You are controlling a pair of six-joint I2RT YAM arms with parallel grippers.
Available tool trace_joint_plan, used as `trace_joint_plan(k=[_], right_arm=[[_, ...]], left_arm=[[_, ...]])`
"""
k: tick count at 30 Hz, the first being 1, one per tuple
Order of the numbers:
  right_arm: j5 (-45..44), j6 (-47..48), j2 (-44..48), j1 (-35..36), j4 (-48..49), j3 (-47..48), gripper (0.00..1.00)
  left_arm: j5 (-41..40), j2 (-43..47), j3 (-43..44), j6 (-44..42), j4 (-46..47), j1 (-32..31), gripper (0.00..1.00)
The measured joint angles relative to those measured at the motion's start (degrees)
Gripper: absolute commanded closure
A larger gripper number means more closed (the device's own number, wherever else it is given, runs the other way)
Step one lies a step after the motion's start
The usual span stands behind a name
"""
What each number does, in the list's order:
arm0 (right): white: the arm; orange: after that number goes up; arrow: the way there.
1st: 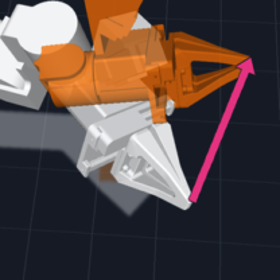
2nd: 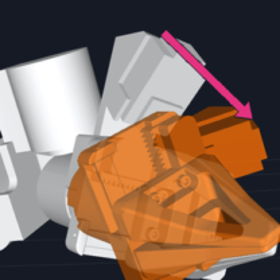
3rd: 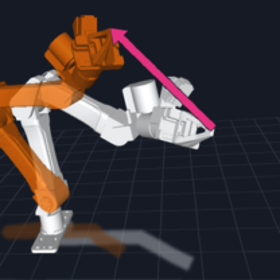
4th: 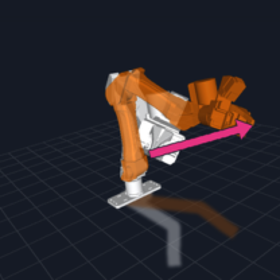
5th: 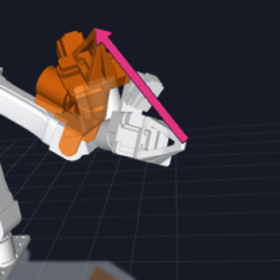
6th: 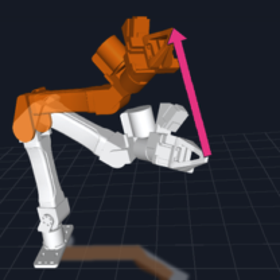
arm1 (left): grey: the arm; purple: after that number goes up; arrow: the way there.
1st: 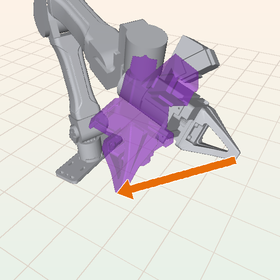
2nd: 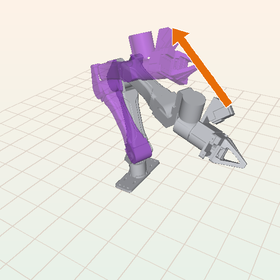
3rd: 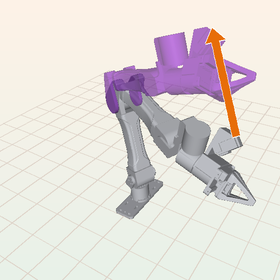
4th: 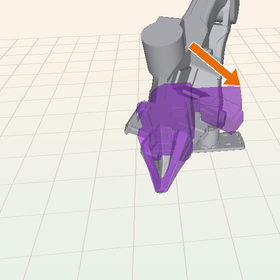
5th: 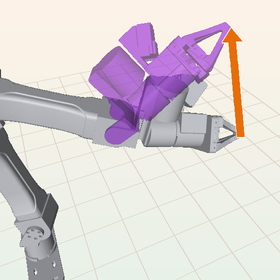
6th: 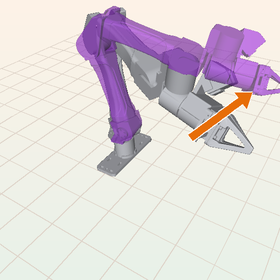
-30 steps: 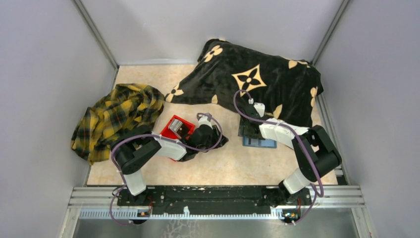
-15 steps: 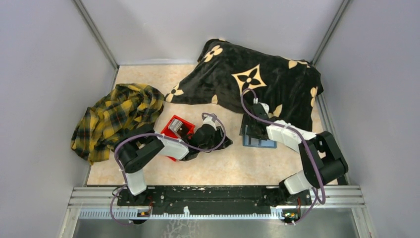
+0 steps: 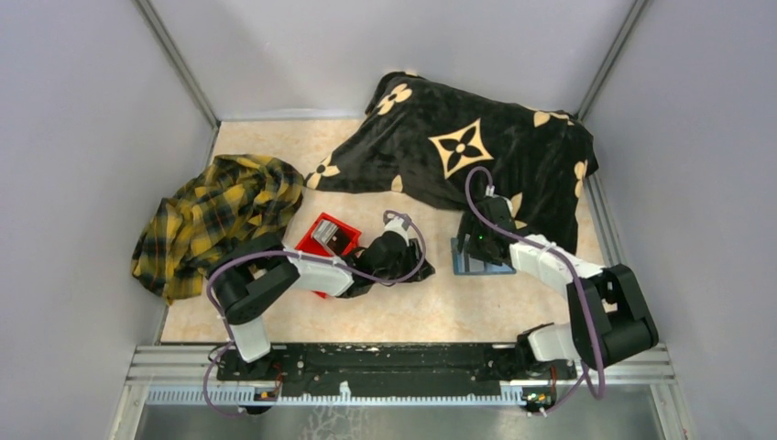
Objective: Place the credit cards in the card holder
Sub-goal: Insert the credit card into the card holder.
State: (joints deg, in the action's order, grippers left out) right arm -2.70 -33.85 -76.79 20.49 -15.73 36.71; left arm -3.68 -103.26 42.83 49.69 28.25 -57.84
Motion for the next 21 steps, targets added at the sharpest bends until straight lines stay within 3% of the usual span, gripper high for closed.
trace_joint_plan(k=[12, 21], right_arm=[[0.46, -0.26, 6.21, -2.05, -0.13, -1.44, 0.24], [0.92, -0.22, 4.63, -2.36, -0.07, -1.44, 0.26]], left_arm=[[-0.02, -1.01, 3.67, -0.72, -4.76, -1.44, 0.56], [0.11, -1.99, 4.98, -0.72, -4.94, -1.62, 0.56]])
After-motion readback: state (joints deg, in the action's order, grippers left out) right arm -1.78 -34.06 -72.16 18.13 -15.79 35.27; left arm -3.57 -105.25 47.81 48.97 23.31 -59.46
